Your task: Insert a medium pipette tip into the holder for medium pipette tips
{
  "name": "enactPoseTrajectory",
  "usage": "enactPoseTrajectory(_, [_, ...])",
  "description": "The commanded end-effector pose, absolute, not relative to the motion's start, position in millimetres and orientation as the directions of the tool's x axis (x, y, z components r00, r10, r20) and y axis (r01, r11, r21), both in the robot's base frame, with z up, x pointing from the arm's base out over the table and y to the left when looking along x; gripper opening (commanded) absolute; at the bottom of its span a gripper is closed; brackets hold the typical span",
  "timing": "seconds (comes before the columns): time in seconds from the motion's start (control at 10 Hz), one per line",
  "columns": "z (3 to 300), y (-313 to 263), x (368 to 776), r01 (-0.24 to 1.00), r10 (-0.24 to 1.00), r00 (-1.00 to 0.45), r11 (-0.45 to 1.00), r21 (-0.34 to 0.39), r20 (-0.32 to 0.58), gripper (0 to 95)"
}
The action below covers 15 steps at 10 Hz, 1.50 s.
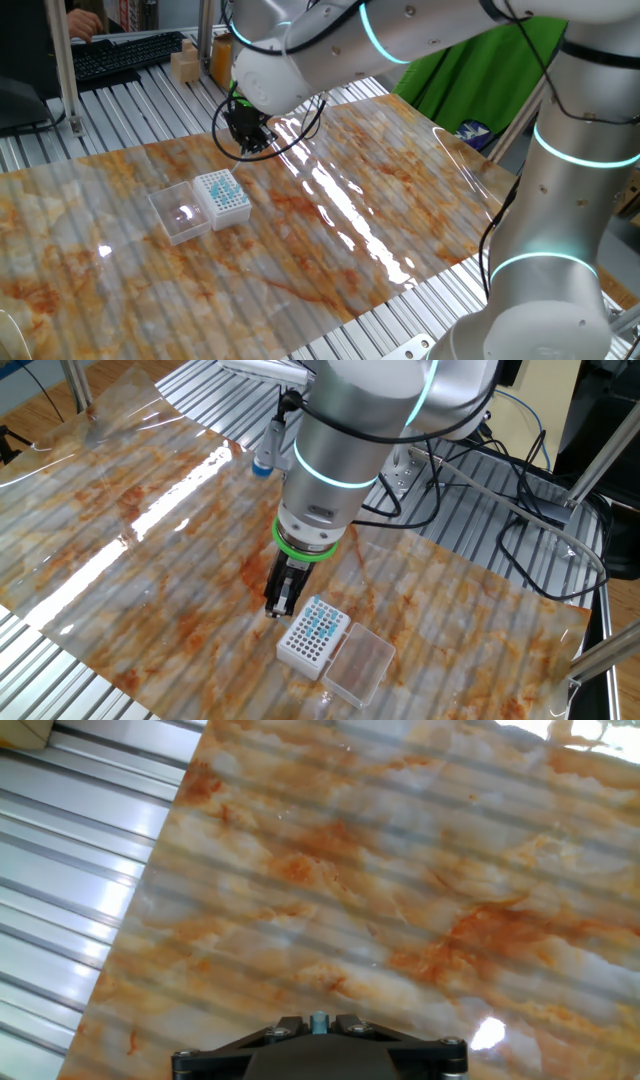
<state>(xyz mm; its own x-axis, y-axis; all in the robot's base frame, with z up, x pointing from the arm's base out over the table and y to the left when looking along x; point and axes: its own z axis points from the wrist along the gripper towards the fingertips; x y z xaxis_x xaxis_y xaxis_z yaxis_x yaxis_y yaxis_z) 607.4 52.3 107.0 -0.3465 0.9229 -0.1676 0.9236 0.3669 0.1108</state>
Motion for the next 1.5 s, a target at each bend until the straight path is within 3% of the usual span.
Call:
enactPoseTrajectory(0.1, [108.2, 51.7, 606.8, 0.922, 0.921, -0.347, 0.369, 0.114, -0.177, 0.0])
enactPoseTrajectory(1.5, [107.6, 52.3, 607.4, 0.916, 0.912, -0.349, 0.381, 0.124, -0.216, 0.0])
